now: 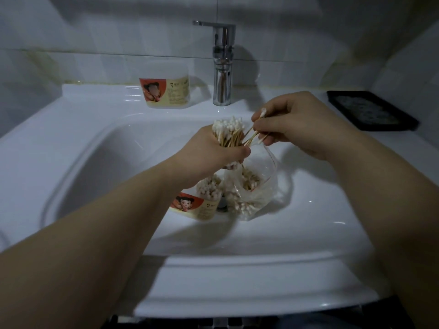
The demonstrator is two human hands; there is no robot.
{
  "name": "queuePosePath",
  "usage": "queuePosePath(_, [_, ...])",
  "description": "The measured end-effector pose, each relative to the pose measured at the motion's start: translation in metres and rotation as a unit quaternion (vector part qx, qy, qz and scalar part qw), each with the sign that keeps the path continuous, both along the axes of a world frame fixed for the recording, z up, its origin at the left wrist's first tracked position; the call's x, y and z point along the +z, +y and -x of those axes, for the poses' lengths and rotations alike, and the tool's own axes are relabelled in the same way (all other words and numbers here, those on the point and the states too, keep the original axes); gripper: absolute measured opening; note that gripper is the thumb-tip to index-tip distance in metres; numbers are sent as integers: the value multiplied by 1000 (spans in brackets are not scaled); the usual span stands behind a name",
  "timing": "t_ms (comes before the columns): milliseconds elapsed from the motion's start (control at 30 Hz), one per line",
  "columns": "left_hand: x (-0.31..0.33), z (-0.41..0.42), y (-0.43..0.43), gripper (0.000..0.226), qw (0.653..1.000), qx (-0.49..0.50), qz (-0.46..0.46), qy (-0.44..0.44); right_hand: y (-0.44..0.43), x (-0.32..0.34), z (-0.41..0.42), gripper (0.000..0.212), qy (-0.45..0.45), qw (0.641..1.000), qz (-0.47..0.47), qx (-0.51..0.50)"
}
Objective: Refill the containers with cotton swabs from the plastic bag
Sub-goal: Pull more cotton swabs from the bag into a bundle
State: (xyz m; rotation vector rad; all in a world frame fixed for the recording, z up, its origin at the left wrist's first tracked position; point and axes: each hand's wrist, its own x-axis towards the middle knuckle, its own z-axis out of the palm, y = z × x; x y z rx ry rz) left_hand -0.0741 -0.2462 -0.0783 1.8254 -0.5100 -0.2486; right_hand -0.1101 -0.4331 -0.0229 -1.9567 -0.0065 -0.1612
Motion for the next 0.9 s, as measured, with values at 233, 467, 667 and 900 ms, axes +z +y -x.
queuePosePath(233, [-2,2,-1,6,998,48,-40,15,-13,5,-6,12,-34,997,-49,-52])
queuePosePath(467, [1,0,-2,13,986,21,107,126,-6,-2,-3,10,22,999,32,20])
queuePosePath(667, [1,5,-2,7,991,-20,84,101,5,-8,-4,11,19,998,49,40])
queuePosePath(900, [7,6,-3,10,974,38,150,165,1,-8,-7,46,16,998,36,38])
